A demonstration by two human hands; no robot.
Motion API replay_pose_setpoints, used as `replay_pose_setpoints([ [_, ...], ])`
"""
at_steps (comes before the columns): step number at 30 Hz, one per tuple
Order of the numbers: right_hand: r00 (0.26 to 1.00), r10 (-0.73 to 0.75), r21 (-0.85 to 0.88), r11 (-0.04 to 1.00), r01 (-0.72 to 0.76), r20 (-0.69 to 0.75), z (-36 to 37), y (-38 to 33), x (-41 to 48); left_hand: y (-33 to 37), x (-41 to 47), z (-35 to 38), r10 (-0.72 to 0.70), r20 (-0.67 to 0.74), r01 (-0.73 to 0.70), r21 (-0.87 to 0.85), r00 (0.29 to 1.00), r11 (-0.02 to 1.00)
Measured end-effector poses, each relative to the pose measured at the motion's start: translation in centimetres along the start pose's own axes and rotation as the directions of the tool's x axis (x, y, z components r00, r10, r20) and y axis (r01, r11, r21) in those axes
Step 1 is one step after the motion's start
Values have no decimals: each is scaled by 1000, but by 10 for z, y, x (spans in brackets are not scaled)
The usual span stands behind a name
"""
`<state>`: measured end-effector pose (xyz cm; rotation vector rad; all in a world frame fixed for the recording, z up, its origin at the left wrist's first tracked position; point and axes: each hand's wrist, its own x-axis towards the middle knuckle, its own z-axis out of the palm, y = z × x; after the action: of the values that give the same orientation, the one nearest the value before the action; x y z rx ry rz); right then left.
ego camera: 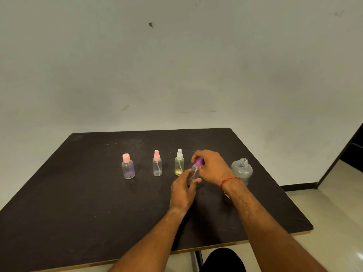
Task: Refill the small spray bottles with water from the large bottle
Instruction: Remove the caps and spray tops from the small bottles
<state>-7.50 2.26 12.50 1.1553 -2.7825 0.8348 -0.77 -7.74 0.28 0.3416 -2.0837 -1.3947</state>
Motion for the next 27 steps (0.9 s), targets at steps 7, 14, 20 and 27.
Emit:
replay_pose_setpoints([
  [7, 993, 97, 2, 995, -97, -70, 3, -2, -3, -1, 0, 1, -4, -2, 4, 2, 1000, 1000],
  [14, 991, 92, -40, 995, -96, -93, -13, -11, -7, 1, 0, 0, -20, 13, 19, 76, 1000, 997],
  [20, 985, 61, -74, 994, -74, -161, -40, -16, -18, -1, 1, 2, -18, 18, 17, 88, 1000, 996],
  [27, 878, 77, 53, 997, -59, -472, -30, -7, -44, 0, 3, 4, -29, -8, 29, 91, 1000, 995],
])
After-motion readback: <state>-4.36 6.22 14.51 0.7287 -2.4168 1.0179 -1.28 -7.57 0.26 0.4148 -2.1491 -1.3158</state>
